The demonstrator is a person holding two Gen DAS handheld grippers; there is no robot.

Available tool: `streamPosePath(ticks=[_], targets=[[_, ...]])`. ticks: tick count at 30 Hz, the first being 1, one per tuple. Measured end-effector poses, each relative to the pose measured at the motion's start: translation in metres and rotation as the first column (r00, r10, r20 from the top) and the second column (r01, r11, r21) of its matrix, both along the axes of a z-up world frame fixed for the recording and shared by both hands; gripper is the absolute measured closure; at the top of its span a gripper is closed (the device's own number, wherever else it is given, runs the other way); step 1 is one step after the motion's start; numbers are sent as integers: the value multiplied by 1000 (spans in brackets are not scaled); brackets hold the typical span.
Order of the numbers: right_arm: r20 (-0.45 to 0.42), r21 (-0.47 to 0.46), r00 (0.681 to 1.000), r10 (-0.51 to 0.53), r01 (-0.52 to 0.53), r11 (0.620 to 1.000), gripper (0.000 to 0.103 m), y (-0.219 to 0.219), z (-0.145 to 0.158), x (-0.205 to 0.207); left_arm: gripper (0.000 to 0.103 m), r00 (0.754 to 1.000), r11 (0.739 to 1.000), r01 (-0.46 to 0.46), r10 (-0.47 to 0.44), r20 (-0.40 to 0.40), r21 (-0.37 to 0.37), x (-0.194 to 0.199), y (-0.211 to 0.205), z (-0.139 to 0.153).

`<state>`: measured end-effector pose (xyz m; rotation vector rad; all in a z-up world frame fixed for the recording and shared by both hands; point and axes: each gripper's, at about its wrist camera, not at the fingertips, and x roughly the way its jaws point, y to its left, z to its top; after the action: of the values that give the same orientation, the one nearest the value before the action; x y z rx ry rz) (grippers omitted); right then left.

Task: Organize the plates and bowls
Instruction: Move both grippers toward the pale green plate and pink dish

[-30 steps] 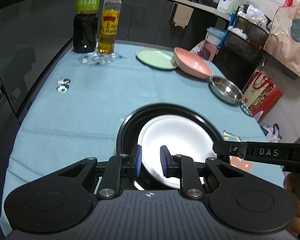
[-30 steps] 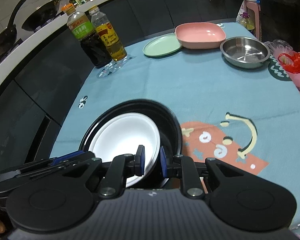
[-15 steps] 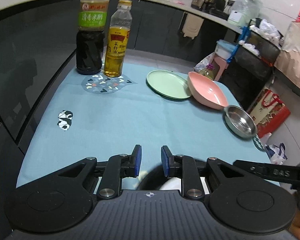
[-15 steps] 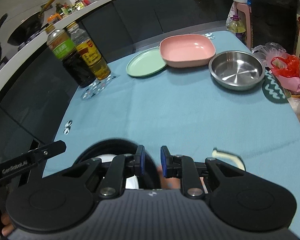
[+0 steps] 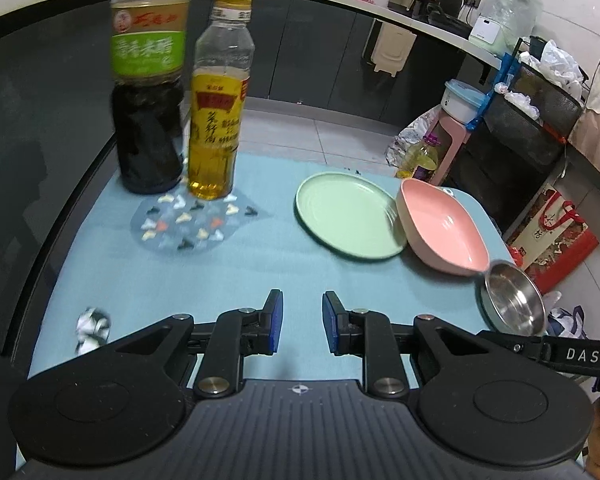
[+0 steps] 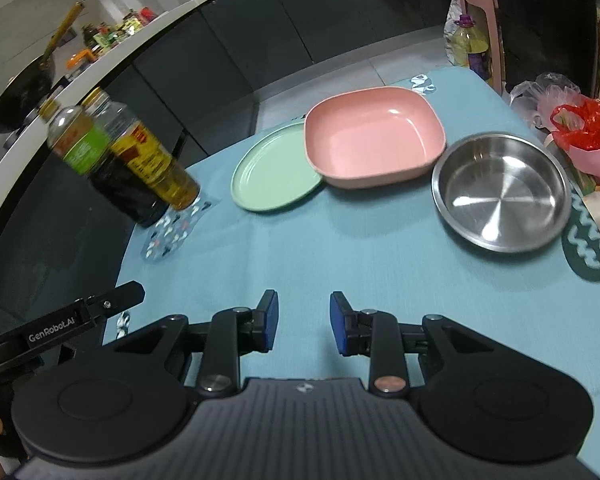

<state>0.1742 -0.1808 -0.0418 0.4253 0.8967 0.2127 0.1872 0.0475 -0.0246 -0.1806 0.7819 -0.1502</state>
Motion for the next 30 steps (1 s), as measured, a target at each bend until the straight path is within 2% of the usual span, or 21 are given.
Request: streamPosePath(ticks=[8,17,24,30], targets=[[-69,39,998,-10,13,999,91,0,-10,38,83,999,1000,27,-27,-25,-2,51,-11,-10],[-125,55,991,-39,46,997,91,0,-25,67,83,998,1000,11,-12,-59,-19,93,-10,-28],[-128,65,987,-102,111,992,91,-1,-31,87,83,998,994,-15,7,-68,-108,122,-5,-42],[-144,123,976,-163,181,976,91,0,-40,104,83,996,986,-33,19,-88,-164,143,-4,-56]])
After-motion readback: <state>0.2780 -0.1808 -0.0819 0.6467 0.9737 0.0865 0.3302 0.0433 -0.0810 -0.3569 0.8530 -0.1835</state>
